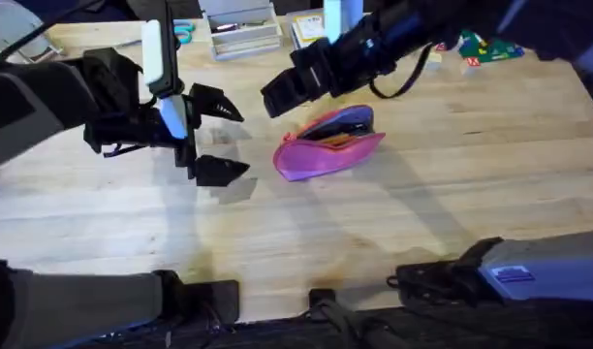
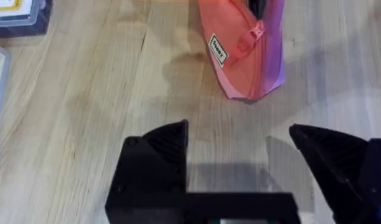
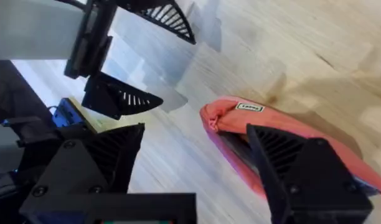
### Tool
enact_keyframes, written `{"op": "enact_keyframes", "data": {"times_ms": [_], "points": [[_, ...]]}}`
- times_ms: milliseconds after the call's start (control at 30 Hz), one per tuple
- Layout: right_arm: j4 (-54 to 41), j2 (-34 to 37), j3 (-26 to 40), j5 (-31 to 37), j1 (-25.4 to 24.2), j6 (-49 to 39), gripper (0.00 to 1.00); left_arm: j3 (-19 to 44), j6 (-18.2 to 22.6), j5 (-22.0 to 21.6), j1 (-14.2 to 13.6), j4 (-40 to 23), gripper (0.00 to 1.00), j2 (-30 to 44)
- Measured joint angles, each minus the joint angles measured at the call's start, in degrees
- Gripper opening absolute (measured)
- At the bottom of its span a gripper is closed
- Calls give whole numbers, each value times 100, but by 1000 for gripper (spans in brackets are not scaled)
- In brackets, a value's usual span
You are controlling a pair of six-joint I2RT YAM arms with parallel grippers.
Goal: Unzip the bag, pick up the pens from the table one at a time and place them inside, then zip the bag closed.
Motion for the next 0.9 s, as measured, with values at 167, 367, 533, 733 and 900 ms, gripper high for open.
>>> {"op": "enact_keyframes", "data": {"times_ms": [167, 367, 533, 733, 900], "points": [[46, 281, 0, 4, 139, 20, 998, 0, 0, 0, 0, 0, 993, 1], [200, 849, 0, 2, 282, -2, 998, 0, 0, 0, 0, 4, 993, 0], [261, 1190, 0, 4, 280, -4, 998, 0, 0, 0, 0, 4, 993, 0], [213, 1354, 0, 4, 282, -4, 998, 0, 0, 0, 0, 4, 993, 0], [112, 1363, 0, 7, 331, -7, 998, 0, 0, 0, 0, 4, 993, 0]]}}
